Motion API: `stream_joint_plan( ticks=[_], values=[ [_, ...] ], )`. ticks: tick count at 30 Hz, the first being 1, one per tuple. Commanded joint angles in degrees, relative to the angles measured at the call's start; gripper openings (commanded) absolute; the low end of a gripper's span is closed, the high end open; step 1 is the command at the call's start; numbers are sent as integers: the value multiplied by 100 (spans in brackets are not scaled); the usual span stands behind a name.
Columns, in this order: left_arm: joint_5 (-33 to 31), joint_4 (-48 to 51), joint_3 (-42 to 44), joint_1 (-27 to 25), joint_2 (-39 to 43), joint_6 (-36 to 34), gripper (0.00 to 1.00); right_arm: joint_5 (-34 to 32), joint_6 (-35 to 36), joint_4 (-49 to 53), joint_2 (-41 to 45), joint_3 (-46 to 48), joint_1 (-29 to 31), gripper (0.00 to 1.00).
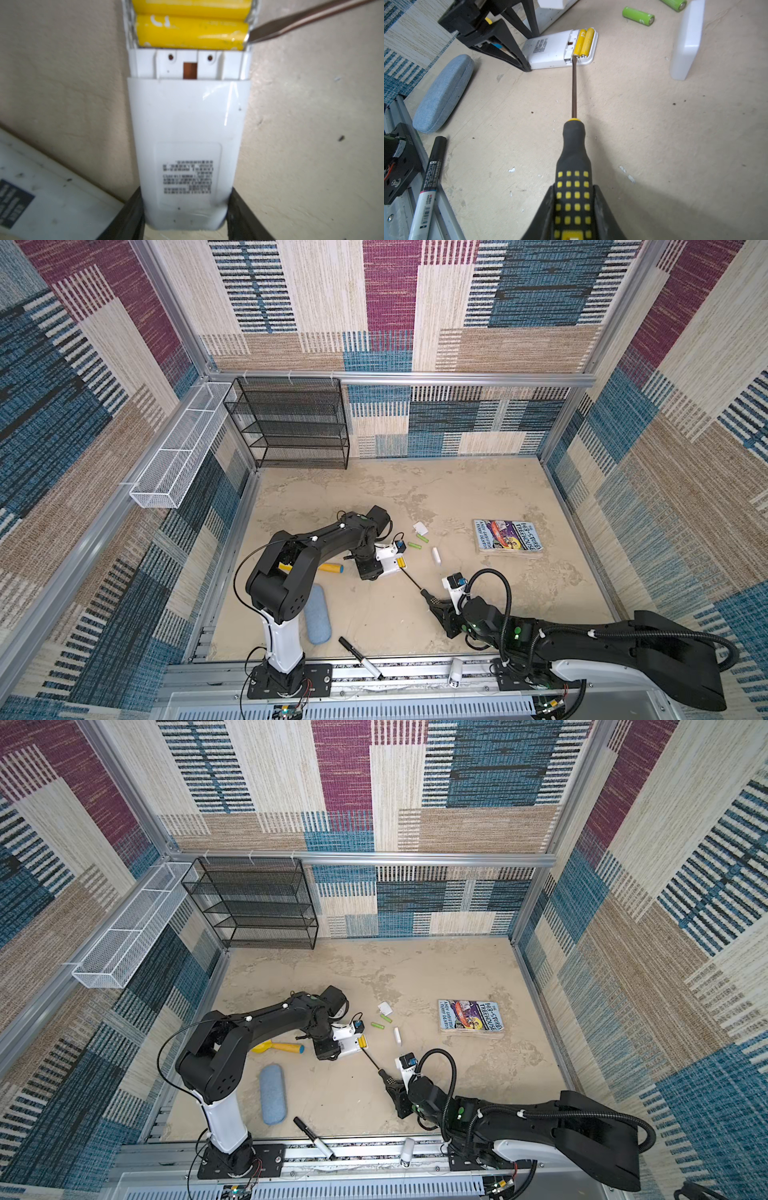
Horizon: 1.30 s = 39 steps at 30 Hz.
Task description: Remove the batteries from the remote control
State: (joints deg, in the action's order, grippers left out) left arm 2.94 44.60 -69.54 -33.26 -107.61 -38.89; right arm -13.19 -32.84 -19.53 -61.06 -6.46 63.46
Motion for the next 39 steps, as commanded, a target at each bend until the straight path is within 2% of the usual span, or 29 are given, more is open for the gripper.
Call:
stream_joint_plan(
  ticks=[1,19,39],
  values=[
    [154,734,76,-6,-117,64,51,-683,-35,-129,-149,56,-17,0],
    [189,761,73,-31,-141,75,51,-1137,453,-779,-308,268,13,0],
    [154,793,94,-24,-129,44,51,-1336,641,-816,-153,312,101,0]
  ],
)
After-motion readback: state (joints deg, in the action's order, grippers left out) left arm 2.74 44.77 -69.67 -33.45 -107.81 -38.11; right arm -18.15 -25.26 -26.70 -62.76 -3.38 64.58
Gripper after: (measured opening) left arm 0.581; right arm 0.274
